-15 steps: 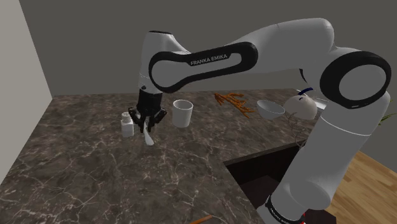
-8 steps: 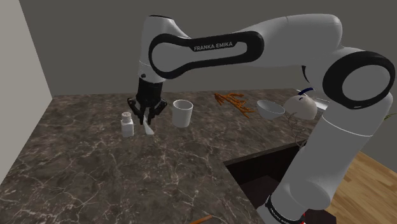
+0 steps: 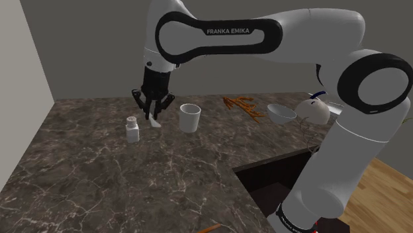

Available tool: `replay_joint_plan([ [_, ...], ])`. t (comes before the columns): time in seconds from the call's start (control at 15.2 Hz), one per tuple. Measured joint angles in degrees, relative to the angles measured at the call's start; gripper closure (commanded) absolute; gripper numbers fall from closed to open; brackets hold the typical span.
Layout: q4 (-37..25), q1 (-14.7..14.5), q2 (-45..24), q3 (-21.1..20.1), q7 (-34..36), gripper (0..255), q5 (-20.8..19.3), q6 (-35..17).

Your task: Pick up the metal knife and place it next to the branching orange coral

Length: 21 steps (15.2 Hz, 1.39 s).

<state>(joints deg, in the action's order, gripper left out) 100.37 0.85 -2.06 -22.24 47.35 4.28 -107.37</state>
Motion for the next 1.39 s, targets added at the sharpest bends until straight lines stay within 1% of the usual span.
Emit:
replay_joint_plan([
  [0.46, -5.8, 0.0, -0.4, 0.0, 0.5, 255, -0.3, 5.4],
  [0.53, -5.2, 0.3, 0.6, 0.2, -0.1, 255, 0.2, 5.8],
  [0.59, -4.3, 0.8, 1.7, 0.7, -1.1, 255, 0.7, 6.0],
  [0.79, 2.0, 2.5, 7.4, 2.6, -5.1, 255, 2.9, 5.5],
  [1.06, 8.7, 4.4, 14.4, 6.1, -11.0, 255, 5.0, 6.1],
  [1.25, 14.1, 5.4, 19.4, 8.6, -14.9, 255, 5.9, 6.2],
  [1.39, 16.5, 6.2, 22.1, 10.5, -17.6, 255, 6.0, 6.8],
])
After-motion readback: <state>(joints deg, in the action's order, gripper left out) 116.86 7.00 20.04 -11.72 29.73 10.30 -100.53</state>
